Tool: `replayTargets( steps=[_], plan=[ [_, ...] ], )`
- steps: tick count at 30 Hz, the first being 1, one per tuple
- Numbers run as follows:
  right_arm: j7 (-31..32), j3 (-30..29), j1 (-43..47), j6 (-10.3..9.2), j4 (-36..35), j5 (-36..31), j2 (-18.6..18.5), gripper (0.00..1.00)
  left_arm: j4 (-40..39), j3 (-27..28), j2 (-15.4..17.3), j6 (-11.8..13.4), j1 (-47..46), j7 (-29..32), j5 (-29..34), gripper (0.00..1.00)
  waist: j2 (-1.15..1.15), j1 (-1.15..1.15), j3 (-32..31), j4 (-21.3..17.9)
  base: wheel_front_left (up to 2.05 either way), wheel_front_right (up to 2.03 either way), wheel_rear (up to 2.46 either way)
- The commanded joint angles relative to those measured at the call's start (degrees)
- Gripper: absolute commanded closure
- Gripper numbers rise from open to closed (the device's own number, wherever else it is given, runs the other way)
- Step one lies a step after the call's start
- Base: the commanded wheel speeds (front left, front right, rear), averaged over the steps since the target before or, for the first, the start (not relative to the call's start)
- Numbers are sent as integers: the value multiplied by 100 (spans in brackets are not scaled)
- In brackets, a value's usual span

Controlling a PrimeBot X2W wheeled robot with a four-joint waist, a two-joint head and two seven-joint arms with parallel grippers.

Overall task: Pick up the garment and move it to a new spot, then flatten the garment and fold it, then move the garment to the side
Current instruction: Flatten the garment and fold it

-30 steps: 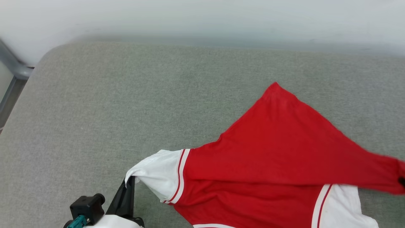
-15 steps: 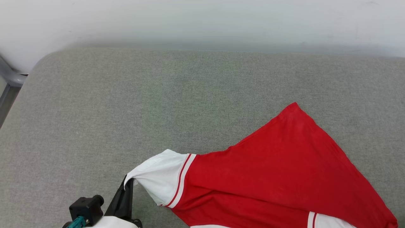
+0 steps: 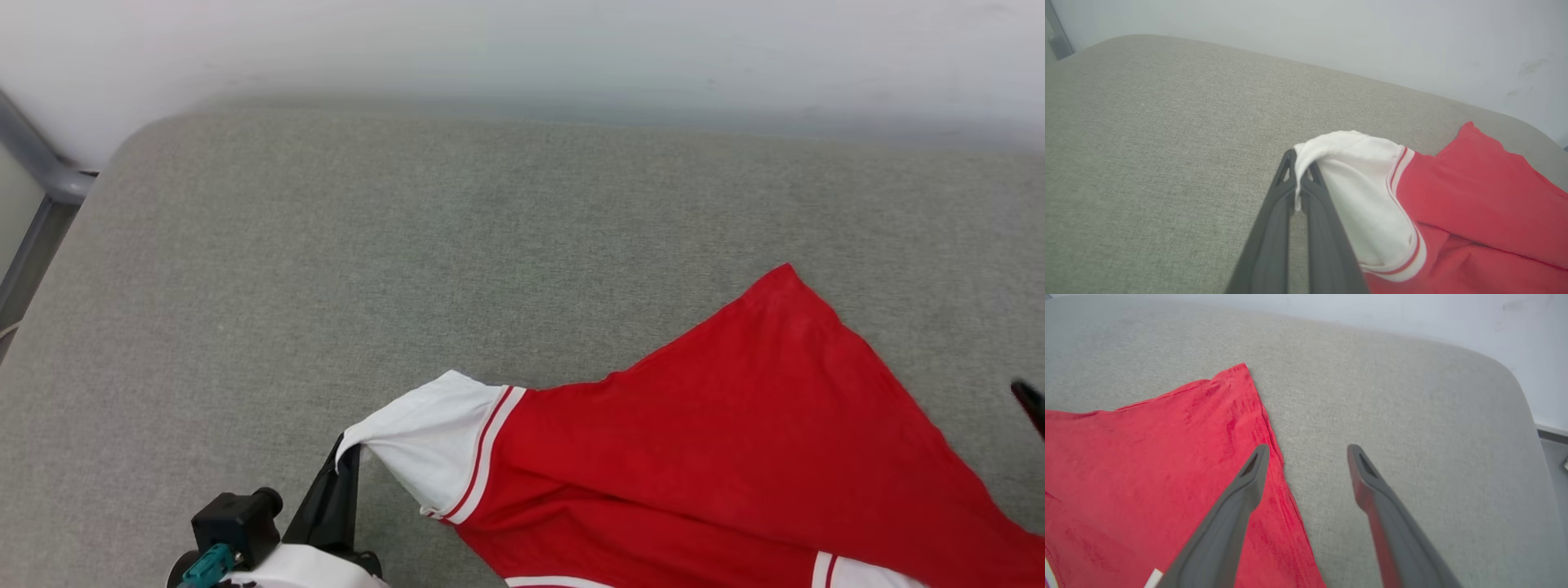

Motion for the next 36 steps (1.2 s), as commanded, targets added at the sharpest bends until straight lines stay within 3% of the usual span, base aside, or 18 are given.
replayTargets(
  steps=[1, 8, 16, 22, 29, 36],
  plan=[
    [61, 55, -282, -5, -177, -120, -72, 0, -21, -24, -22, -21, -93, 1, 36, 100, 0, 0, 91, 90, 0, 0, 0],
    [775, 791, -1672, -5, -468, -316, -252, 0, -57, -123, -107, -65, -350, -35, 101, 100, 0, 0, 411, 337, 0, 0, 0],
    [1948, 1980, -3247, -5, 416, -159, -553, 0, -64, -297, -250, -144, -717, -81, 214, 100, 0, 0, 876, 661, 0, 0, 0],
    [2622, 2758, -4116, -5, 1049, -94, -533, 0, -33, -402, -392, -217, -970, -134, 274, 100, 0, 0, 1226, 870, 0, 0, 0],
    [2584, 3465, -4692, -5, 1858, -231, -349, 0, 31, -458, -543, -290, -1176, -197, 316, 100, 0, 0, 1569, 1019, 0, 0, 0],
    [2316, 4091, -4583, -4, 2544, -92, -251, 0, 160, -485, -629, -347, -1275, -236, 333, 100, 0, 0, 1667, 1079, 0, 0, 0]
  ],
)
